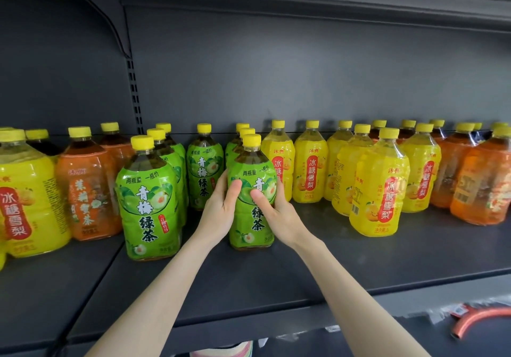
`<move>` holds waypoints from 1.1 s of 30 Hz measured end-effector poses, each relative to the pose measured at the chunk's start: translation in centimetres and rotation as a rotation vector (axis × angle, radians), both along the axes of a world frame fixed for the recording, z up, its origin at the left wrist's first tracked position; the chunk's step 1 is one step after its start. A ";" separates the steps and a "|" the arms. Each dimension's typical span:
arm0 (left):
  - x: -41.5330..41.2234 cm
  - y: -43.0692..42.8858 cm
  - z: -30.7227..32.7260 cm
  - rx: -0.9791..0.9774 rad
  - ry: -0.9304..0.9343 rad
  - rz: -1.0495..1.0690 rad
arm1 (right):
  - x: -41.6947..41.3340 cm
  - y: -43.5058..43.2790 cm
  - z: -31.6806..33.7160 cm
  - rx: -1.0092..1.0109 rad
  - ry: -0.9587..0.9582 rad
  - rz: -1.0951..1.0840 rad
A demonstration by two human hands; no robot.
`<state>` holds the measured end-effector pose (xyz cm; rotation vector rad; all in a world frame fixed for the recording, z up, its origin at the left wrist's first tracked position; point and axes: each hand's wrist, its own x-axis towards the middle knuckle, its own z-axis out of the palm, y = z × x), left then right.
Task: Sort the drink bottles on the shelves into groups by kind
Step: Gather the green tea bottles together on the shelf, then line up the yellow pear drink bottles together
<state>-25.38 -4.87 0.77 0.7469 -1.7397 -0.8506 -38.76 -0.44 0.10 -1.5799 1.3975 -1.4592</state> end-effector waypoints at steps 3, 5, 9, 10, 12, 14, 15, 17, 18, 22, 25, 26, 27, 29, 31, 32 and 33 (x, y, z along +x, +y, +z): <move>0.7 0.8 0.4 -0.019 -0.086 0.070 | -0.2 0.6 0.3 0.045 0.071 -0.019; 1.2 1.5 0.8 -0.049 -0.148 0.153 | -0.4 1.3 0.7 0.040 0.150 -0.057; 1.6 3.3 1.5 -0.141 -0.164 0.330 | -1.6 3.3 1.8 -0.013 0.362 -0.180; 1.5 3.8 1.7 -0.189 -0.163 0.378 | -2.0 3.8 2.1 -0.040 0.424 -0.221; 1.1 5.0 2.2 -0.280 -0.162 0.452 | -3.1 5.0 3.1 -0.096 0.505 -0.280; 0.3 6.4 3.0 -0.365 -0.172 0.486 | -4.6 6.3 4.2 -0.153 0.531 -0.317; -0.2 7.1 3.4 -0.409 -0.174 0.487 | -5.6 7.2 4.8 -0.179 0.531 -0.332; -2.0 8.6 4.5 -0.468 -0.173 0.476 | -7.8 9.0 5.8 -0.224 0.517 -0.352; -3.0 9.3 4.9 -0.481 -0.172 0.468 | -8.8 9.9 6.1 -0.240 0.510 -0.359; -10.0 13.2 6.0 -0.453 -0.104 0.392 | -15.5 14.6 6.7 -0.238 0.522 -0.395; -15.8 15.6 5.0 -0.416 -0.075 0.294 | -20.9 18.0 6.0 -0.223 0.529 -0.422; -17.6 16.2 4.5 -0.401 -0.076 0.261 | -22.5 18.9 5.7 -0.213 0.527 -0.436; -19.3 16.6 4.0 -0.382 -0.088 0.227 | -24.1 19.6 5.4 -0.200 0.528 -0.457; -22.4 17.0 3.1 -0.351 -0.126 0.178 | -26.8 20.5 4.9 -0.168 0.530 -0.489; -25.4 16.9 2.8 -0.327 -0.127 0.158 | -29.3 20.7 4.8 -0.156 0.508 -0.494; -26.8 16.7 2.9 -0.318 -0.116 0.150 | -30.5 20.6 4.8 -0.160 0.495 -0.499; -28.2 16.5 3.0 -0.314 -0.108 0.141 | -31.7 20.4 4.8 -0.165 0.484 -0.504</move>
